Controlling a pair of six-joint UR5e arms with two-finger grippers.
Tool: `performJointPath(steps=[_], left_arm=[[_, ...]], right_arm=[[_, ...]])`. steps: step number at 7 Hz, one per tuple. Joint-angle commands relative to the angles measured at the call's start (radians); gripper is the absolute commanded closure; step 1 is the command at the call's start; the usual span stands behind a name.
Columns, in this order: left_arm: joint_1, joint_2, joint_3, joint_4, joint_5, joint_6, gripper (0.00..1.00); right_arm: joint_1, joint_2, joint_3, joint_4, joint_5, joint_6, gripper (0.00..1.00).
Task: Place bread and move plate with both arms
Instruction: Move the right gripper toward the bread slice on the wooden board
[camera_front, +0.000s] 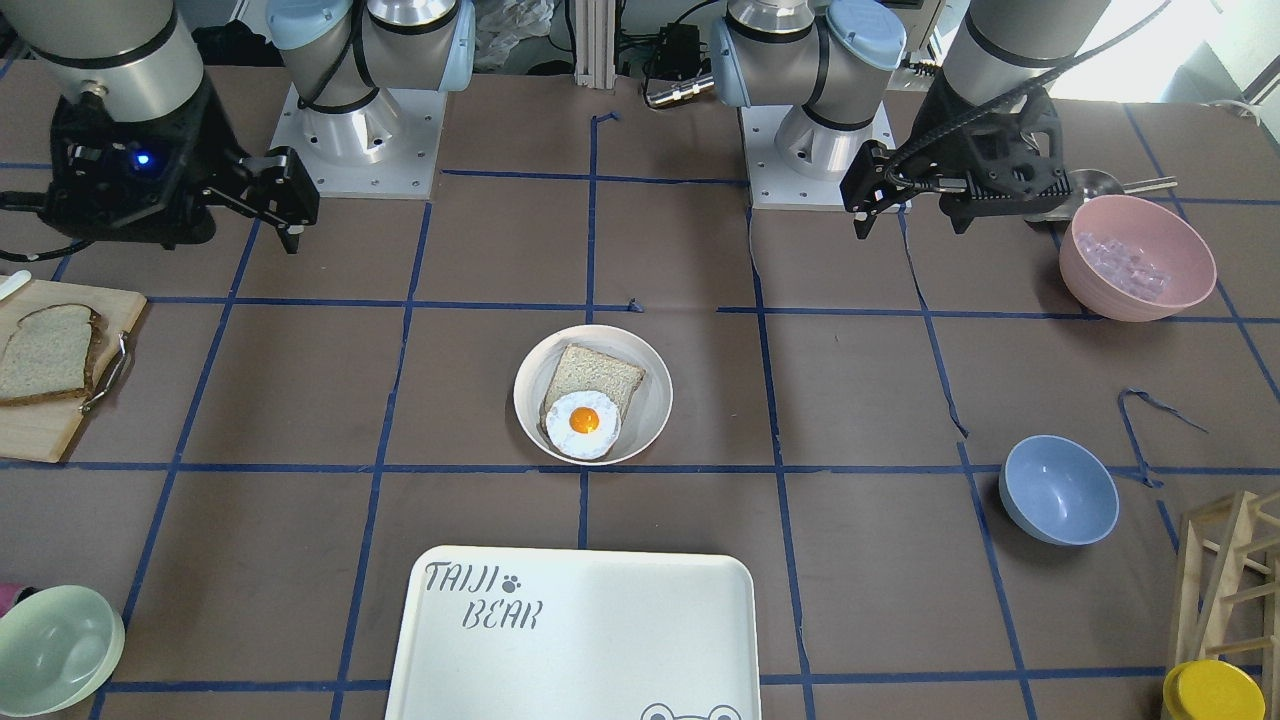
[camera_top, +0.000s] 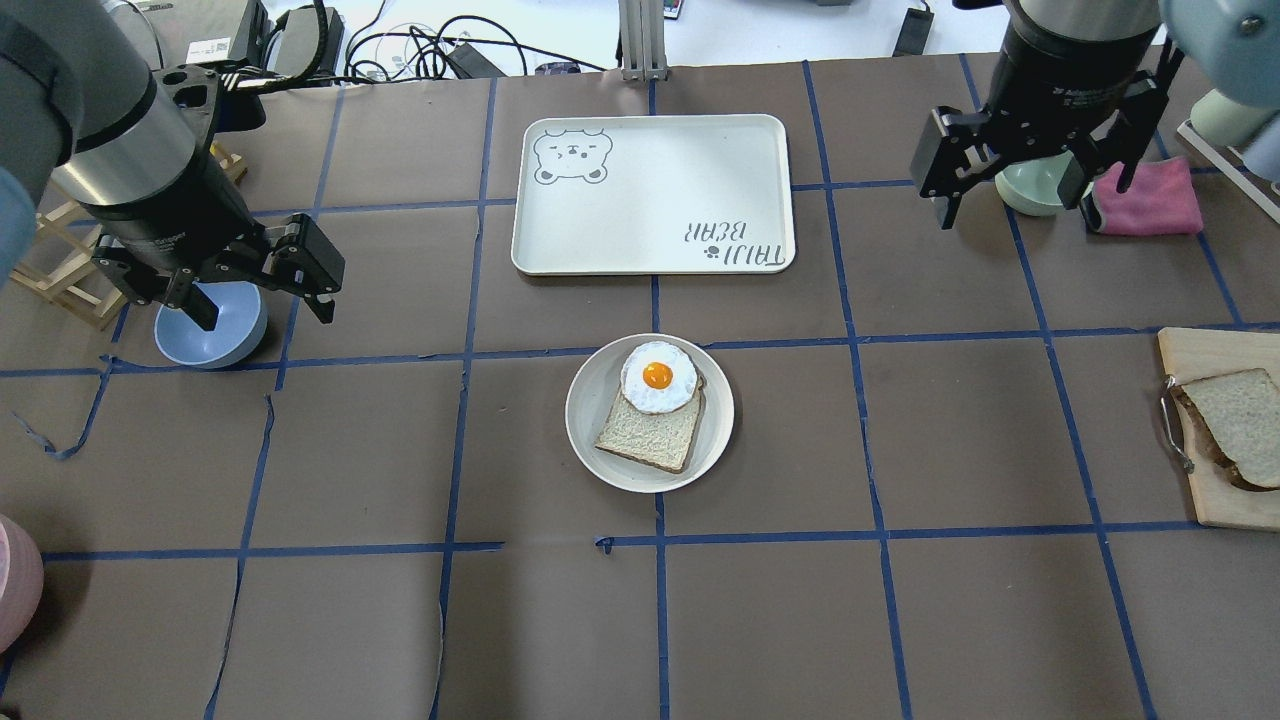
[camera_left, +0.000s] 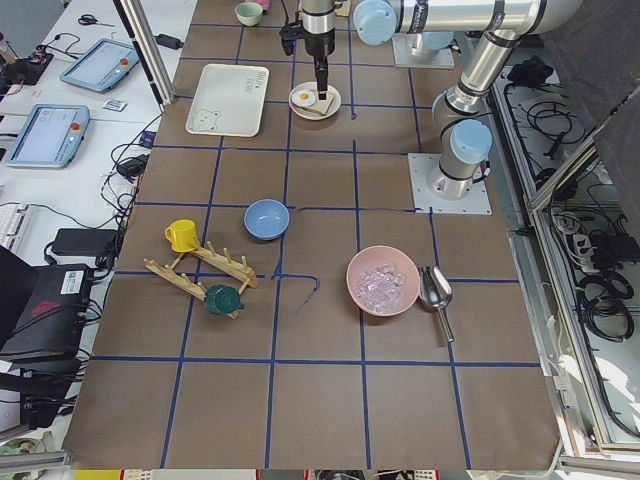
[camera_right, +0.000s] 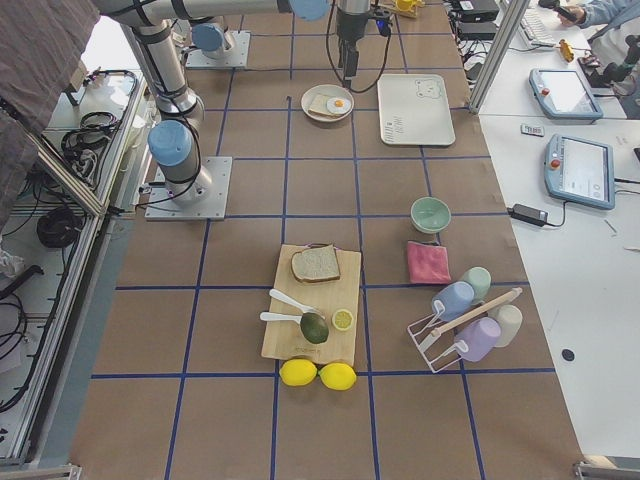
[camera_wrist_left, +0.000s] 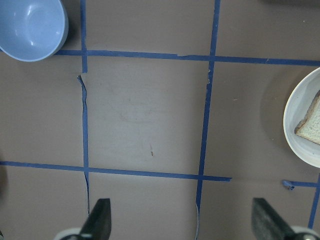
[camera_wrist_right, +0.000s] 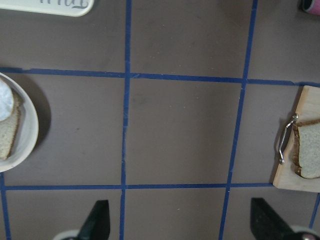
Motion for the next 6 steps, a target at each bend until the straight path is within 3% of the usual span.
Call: performJointPath(steps=[1, 2, 3, 4, 6], left_arm=[[0.001, 0.0, 0.0, 0.003, 0.0, 0.0, 0.0], [0.001, 0.001, 0.002, 0.006, -0.003, 0.0, 0.0], [0.0, 0.004, 0.006, 0.006, -0.018, 0.002, 0.0], [-0.002, 0.013, 0.009, 0.003, -0.032, 0.002, 0.0], [-0.004, 0.02, 0.009, -0.006, -0.052, 0.002, 0.0]], right_arm=[[-0.197, 0.012, 0.119, -0.088, -0.011, -0.125, 0.0], [-0.309, 0.03, 0.241, -0.231, -0.012, -0.329, 0.0], [-0.424, 0.043, 0.36, -0.486, 0.0, -0.497, 0.0], [-0.544, 0.075, 0.468, -0.594, 0.003, -0.612, 0.0], [-0.649, 0.151, 0.604, -0.874, 0.046, -0.776, 0.0]])
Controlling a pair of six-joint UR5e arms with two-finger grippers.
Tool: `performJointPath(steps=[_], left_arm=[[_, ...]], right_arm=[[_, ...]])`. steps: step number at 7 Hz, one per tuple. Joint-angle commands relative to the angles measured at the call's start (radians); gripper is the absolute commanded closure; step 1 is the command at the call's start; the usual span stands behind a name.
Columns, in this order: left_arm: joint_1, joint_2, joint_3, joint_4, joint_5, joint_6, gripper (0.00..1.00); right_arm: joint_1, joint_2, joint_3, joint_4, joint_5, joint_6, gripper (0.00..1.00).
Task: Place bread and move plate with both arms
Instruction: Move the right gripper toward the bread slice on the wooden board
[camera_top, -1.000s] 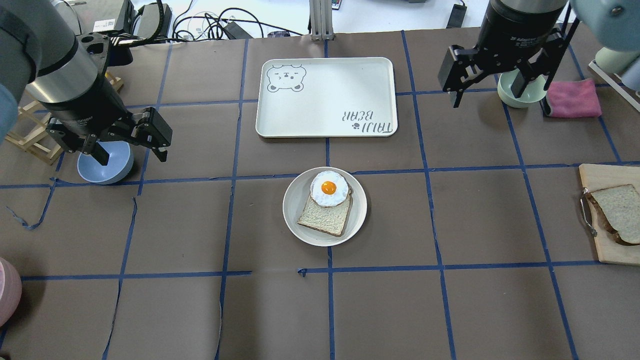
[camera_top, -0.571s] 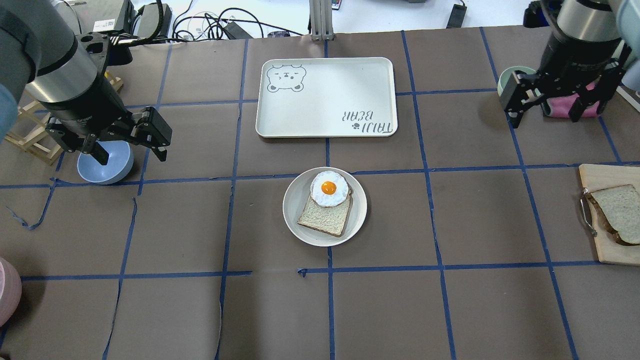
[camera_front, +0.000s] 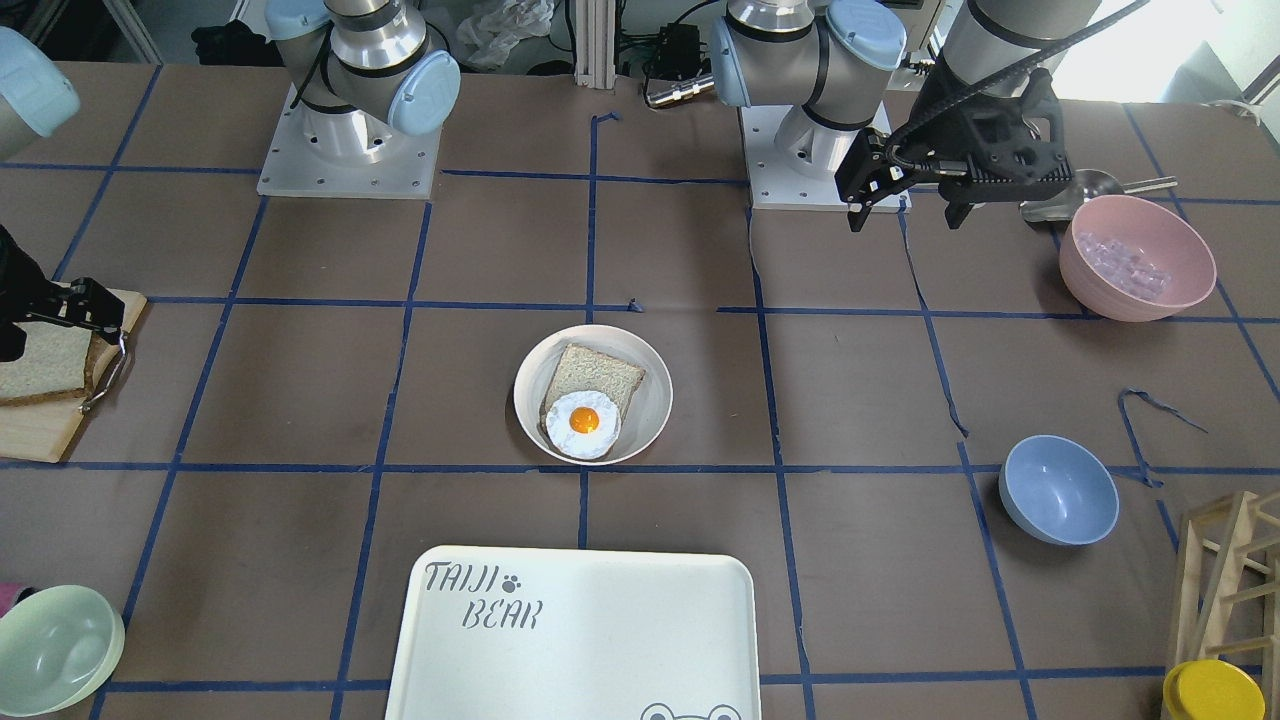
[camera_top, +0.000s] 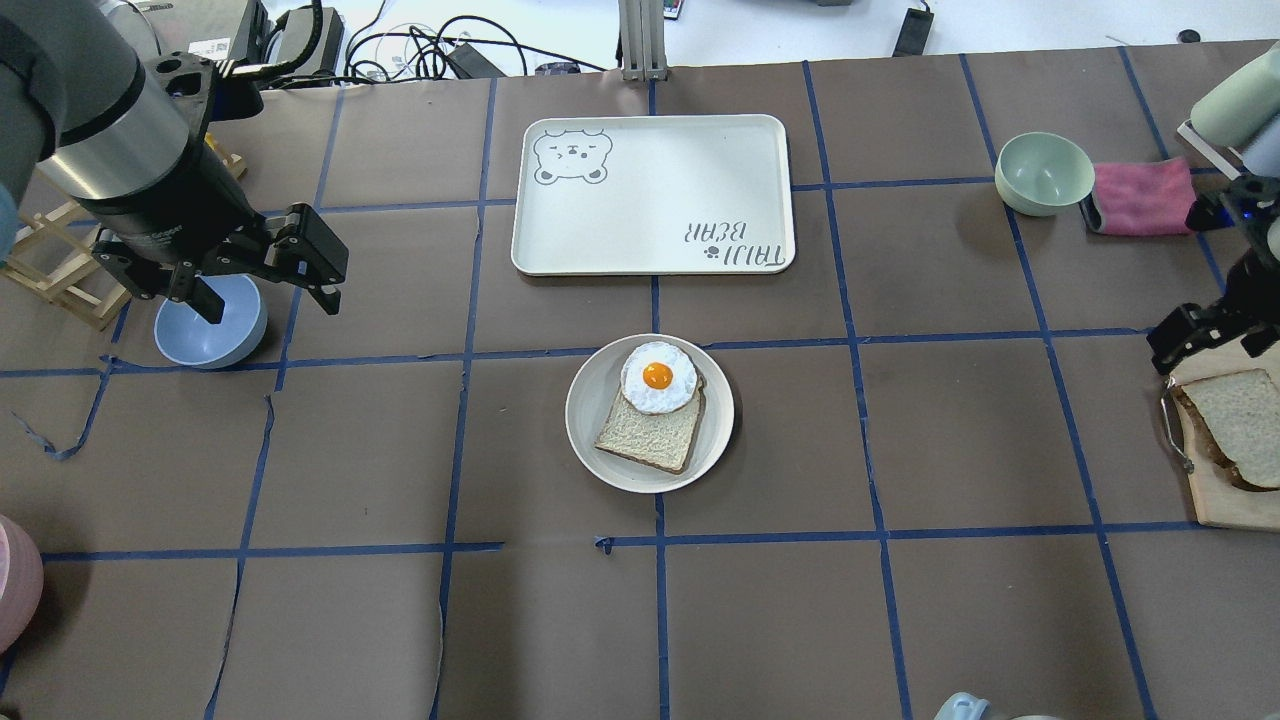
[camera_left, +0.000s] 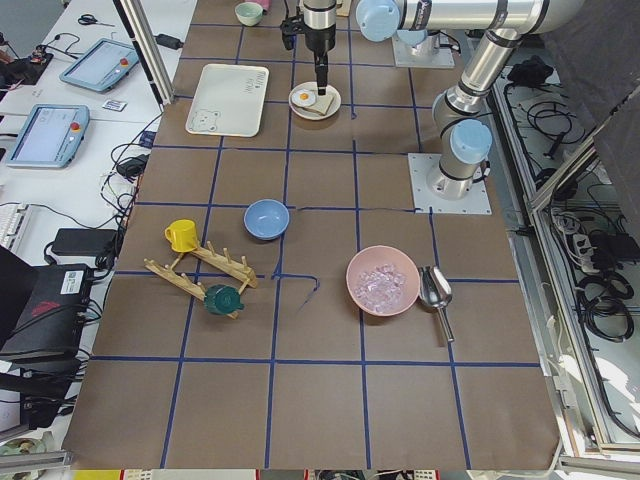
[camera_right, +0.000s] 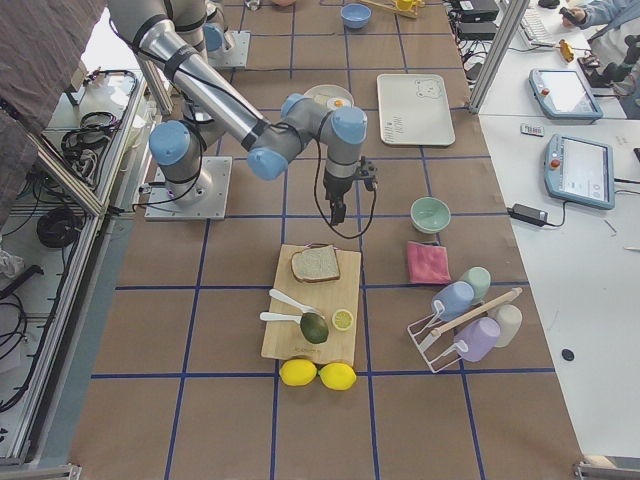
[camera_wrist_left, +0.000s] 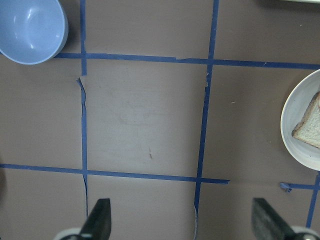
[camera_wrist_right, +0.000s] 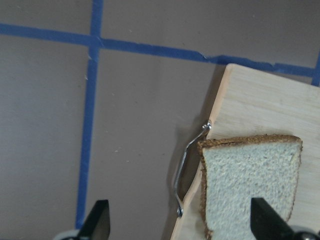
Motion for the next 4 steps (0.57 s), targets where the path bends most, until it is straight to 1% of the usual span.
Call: performJointPath(steps=[1, 2, 3, 4], left_arm=[[-0.001, 0.003, -0.009, -0.005, -0.012, 0.0, 0.0], [-0.001, -0.002, -0.009, -0.005, -0.003, 0.0, 0.0], [0.001, -0.003, -0.011, -0.007, 0.0, 0.002, 0.0], [0.001, -0.003, -0.011, -0.007, 0.001, 0.026, 0.0]], right_arm=[[-0.122, 0.08, 0.09, -0.155, 0.052, -0.139, 0.0], [-0.127, 0.116, 0.093, -0.158, 0.056, -0.218, 0.01], [-0.129, 0.124, 0.093, -0.165, 0.047, -0.248, 0.14], [-0.129, 0.126, 0.09, -0.166, 0.03, -0.245, 0.23]])
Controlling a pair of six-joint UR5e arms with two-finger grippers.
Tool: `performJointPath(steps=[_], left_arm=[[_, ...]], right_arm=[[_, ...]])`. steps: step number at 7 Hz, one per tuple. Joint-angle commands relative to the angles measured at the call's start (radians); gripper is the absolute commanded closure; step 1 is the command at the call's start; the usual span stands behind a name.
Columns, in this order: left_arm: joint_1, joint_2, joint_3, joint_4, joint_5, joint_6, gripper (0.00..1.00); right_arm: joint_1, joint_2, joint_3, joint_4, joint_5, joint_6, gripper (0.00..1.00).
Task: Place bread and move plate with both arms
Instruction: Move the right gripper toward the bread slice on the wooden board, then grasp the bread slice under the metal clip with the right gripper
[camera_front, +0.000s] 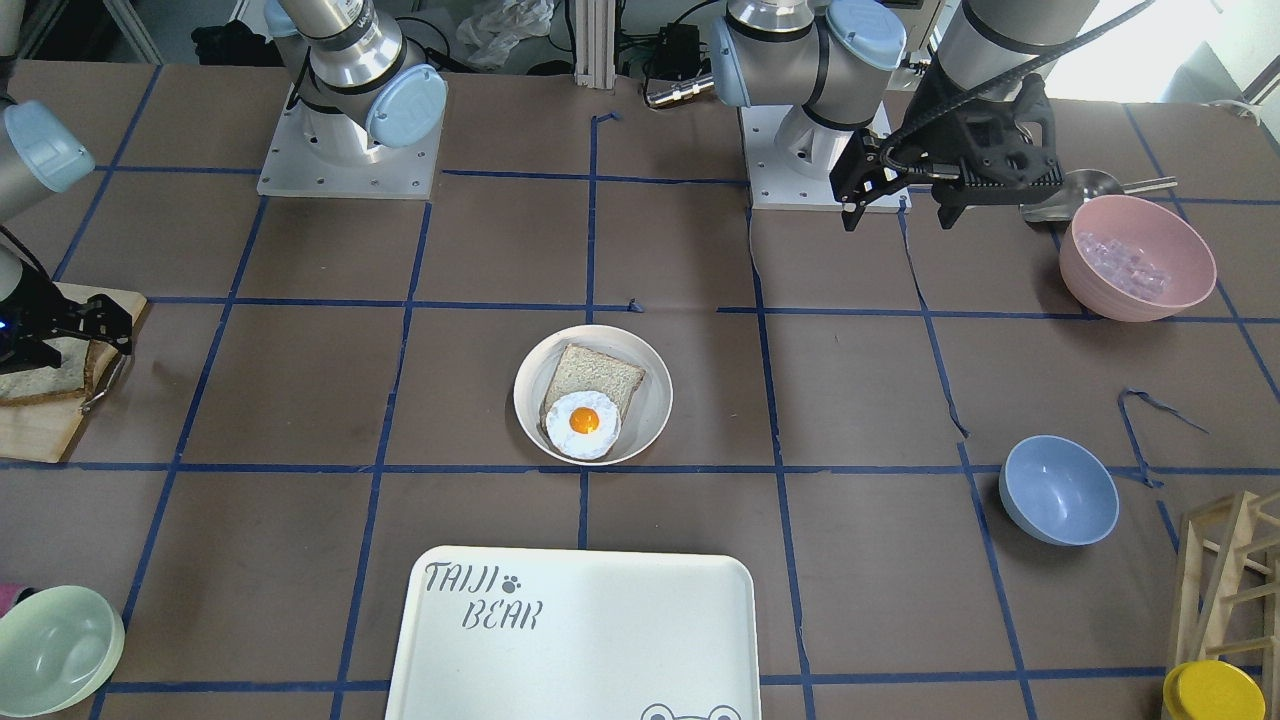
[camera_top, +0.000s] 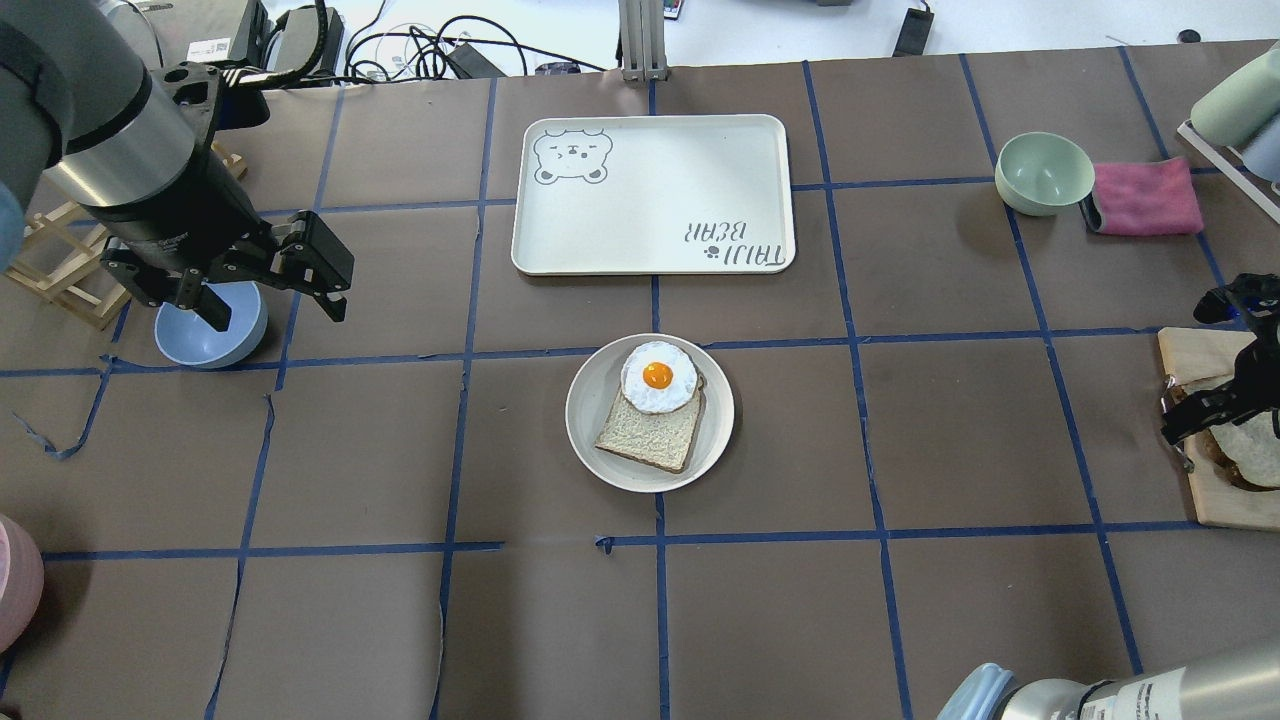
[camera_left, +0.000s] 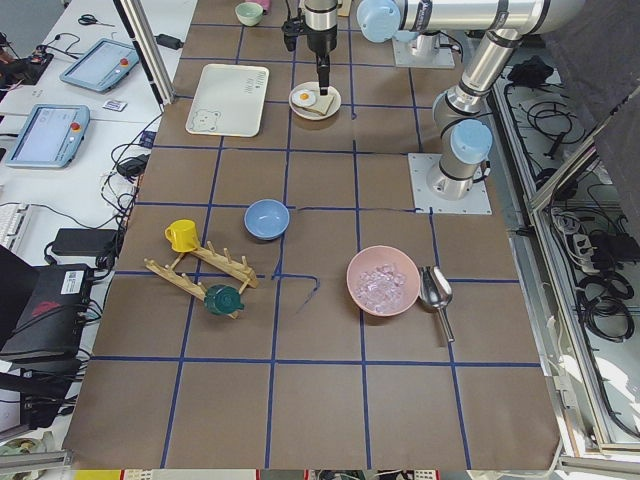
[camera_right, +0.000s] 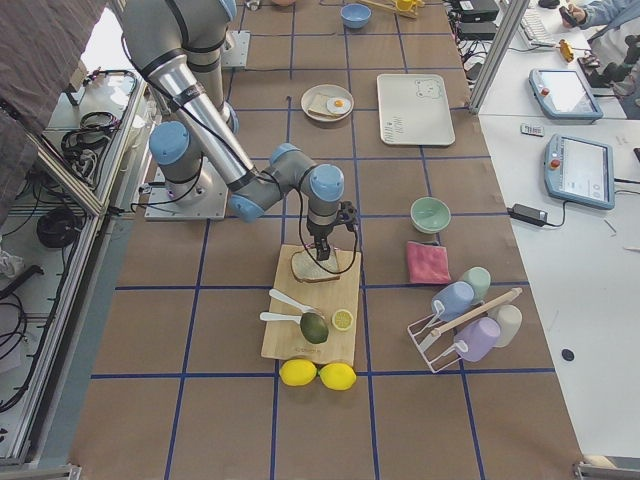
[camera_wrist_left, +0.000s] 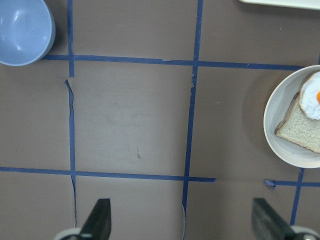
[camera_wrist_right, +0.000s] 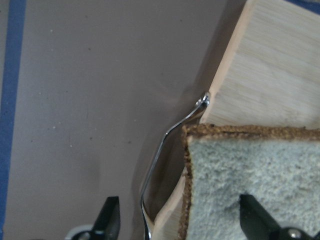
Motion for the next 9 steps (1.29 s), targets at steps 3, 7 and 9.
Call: performJointPath(steps=[3, 7, 9], left_arm=[[0.005, -0.002, 0.001, 0.003, 0.007, 0.048, 0.0], [0.008, -0.001, -0.001, -0.001, 0.009, 0.05, 0.0], [0.011, 0.001, -0.001, -0.001, 0.032, 0.05, 0.0]], right_arm=[[-0.003, 0.006, -0.005, -0.006, -0.044, -0.005, 0.6], [-0.003, 0.004, -0.002, -0.009, -0.082, 0.037, 1.0], [-0.002, 0.003, -0.001, -0.009, -0.094, 0.058, 1.0]])
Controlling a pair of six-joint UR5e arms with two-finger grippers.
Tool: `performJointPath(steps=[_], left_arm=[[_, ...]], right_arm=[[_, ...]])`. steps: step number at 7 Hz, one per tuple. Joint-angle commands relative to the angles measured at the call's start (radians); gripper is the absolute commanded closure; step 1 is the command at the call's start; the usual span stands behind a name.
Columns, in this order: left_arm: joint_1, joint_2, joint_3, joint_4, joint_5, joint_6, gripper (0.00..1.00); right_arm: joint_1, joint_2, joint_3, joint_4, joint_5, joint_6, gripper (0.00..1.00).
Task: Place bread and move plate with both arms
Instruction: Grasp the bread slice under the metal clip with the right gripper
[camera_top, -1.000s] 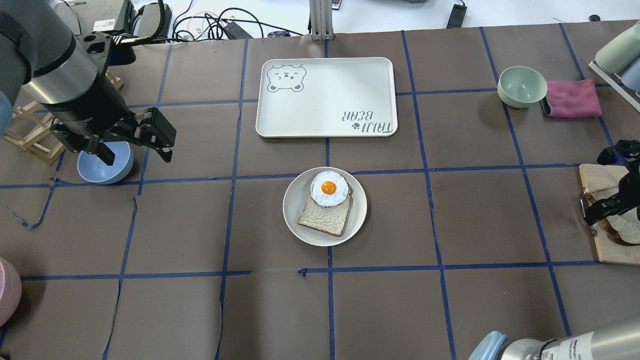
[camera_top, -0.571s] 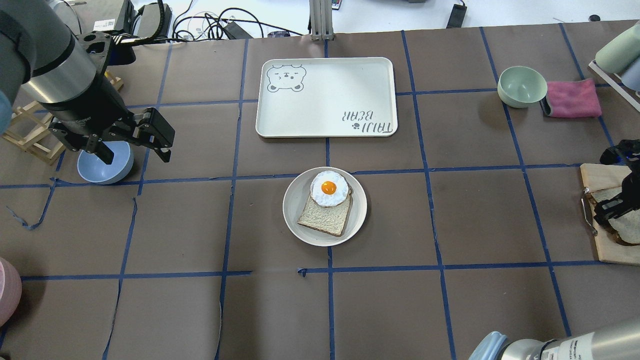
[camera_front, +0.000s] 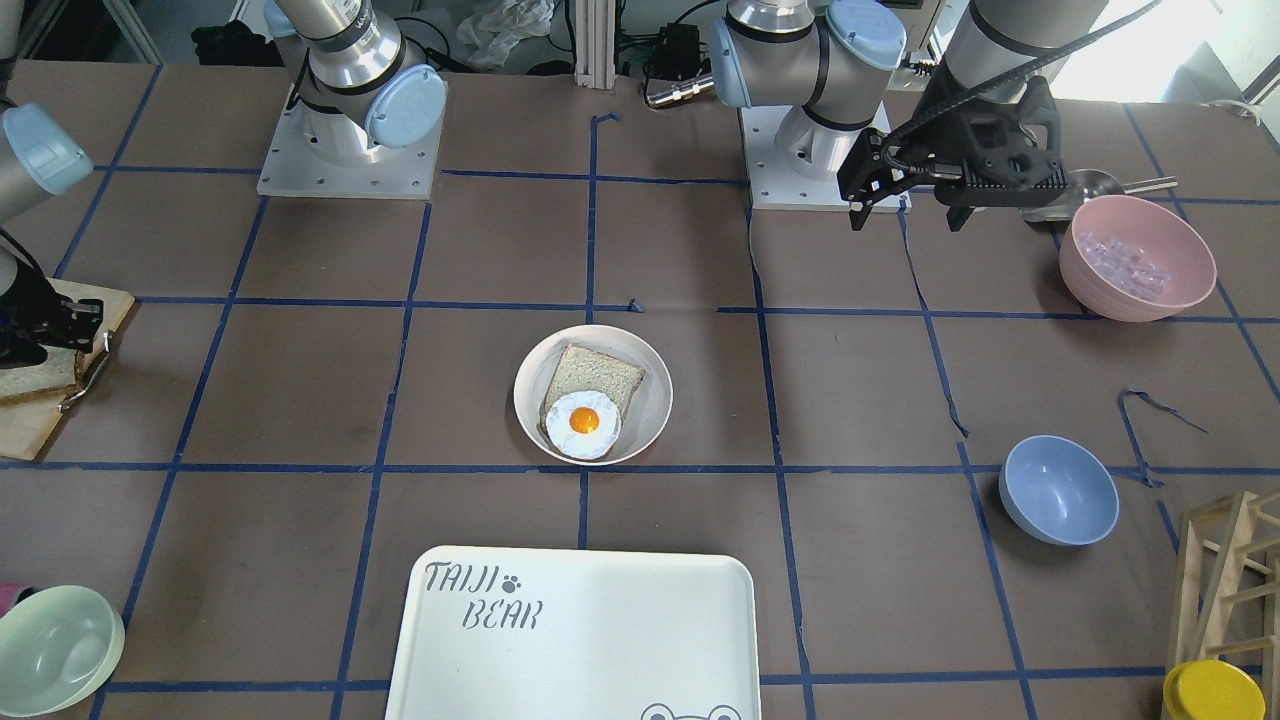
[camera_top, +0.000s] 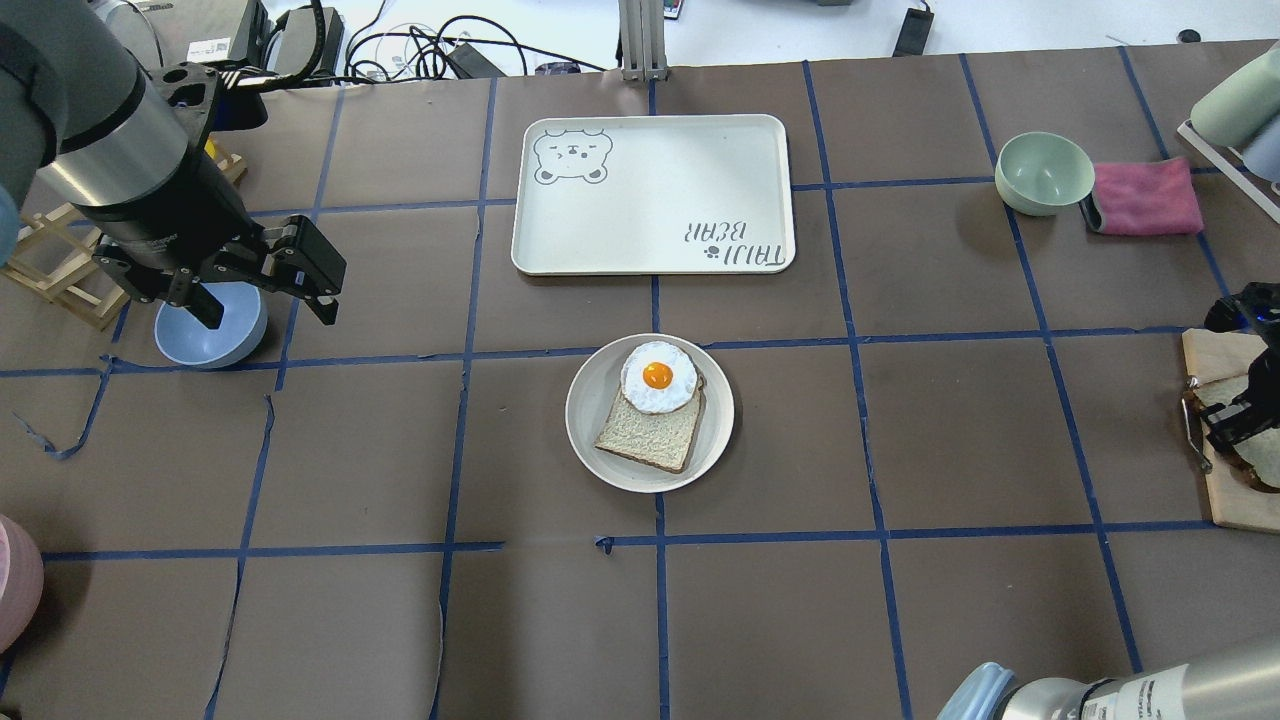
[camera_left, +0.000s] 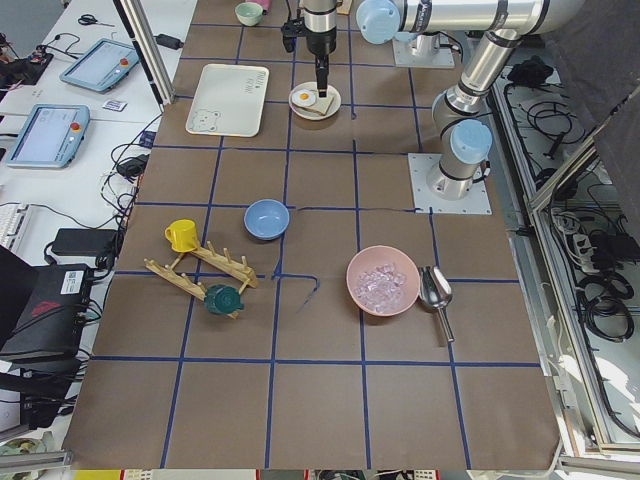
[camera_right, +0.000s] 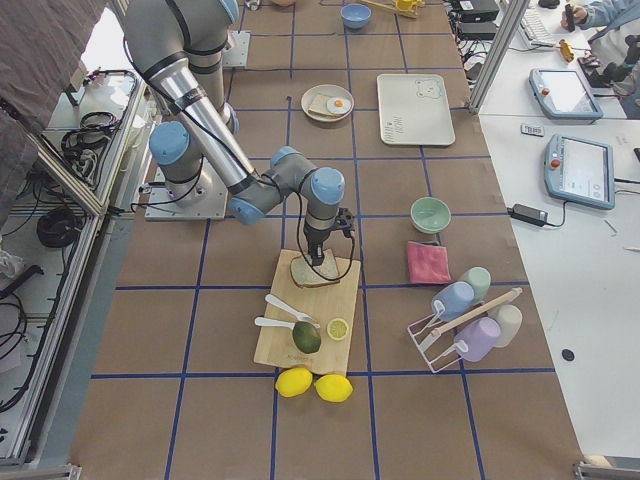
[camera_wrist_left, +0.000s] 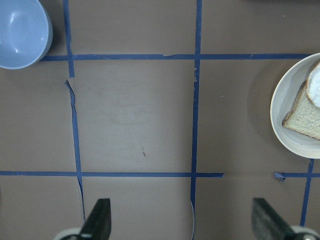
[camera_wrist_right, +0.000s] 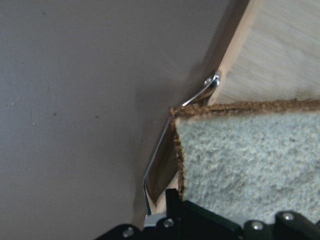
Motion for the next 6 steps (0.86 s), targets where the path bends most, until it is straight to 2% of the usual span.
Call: performJointPath(steps=[1, 6], left_arm=[[0.001, 0.001, -0.001, 0.001, 0.022, 0.0, 0.0], [0.0, -0.004, -0.001, 0.0, 0.024, 0.0, 0.0]], right_arm=[[0.002, -0.004, 0.001, 0.0, -0.005, 0.016, 1.0], [0.003, -0.007, 0.001, 0.004, 0.006, 0.044, 1.0]])
